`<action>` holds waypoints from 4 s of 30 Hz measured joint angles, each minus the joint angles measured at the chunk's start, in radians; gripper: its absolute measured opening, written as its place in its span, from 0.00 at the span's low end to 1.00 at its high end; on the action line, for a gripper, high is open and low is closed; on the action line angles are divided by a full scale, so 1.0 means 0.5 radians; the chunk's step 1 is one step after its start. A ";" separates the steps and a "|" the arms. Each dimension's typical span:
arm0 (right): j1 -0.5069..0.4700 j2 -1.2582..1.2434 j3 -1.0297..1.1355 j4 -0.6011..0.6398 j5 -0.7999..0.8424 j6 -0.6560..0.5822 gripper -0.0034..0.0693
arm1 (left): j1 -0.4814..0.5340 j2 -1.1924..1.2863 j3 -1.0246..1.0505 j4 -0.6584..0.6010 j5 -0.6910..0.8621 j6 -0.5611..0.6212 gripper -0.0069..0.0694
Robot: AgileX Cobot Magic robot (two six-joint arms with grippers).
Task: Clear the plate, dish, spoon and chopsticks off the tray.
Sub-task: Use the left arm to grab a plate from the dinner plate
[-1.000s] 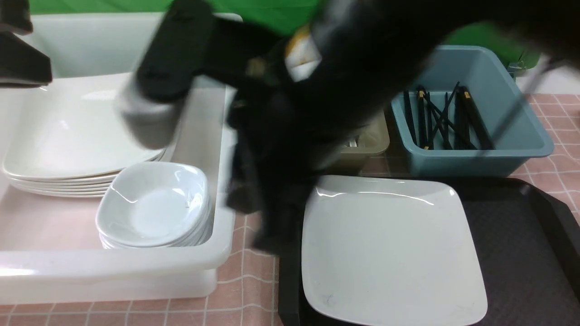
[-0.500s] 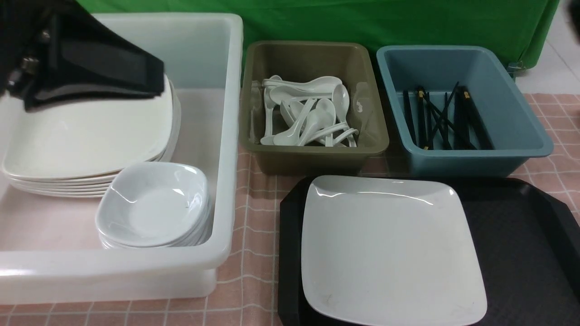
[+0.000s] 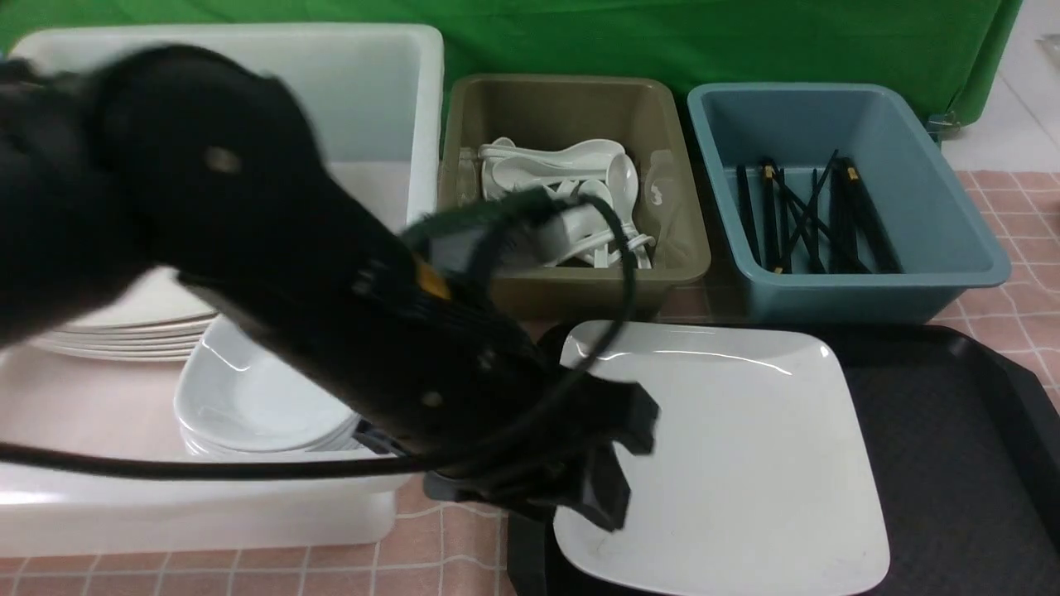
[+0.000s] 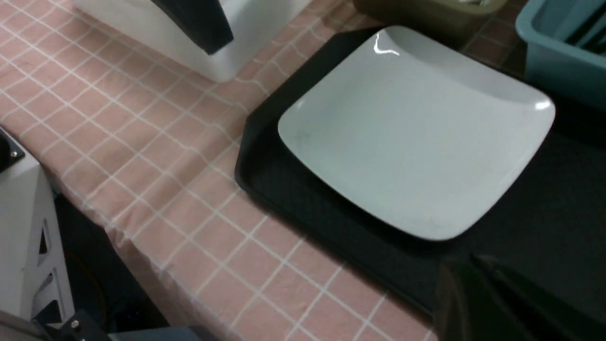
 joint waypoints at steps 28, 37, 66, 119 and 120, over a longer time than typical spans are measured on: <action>0.000 -0.072 0.099 -0.022 -0.004 0.003 0.10 | -0.084 0.748 -0.119 0.093 -0.170 -0.224 0.59; 0.000 -0.072 0.099 -0.022 -0.018 0.003 0.11 | -0.084 0.830 -0.122 0.066 -0.163 -0.224 0.59; 0.000 -0.072 0.099 -0.023 -0.032 0.003 0.15 | -0.084 0.824 -0.517 0.127 0.261 -0.004 0.59; 0.000 -0.072 0.099 -0.023 -0.032 0.007 0.19 | -0.070 0.950 -0.451 -0.350 -0.596 0.148 0.12; 0.000 -0.072 0.099 -0.023 -0.032 0.007 0.19 | -0.070 0.907 -0.449 -0.354 -0.595 0.168 0.12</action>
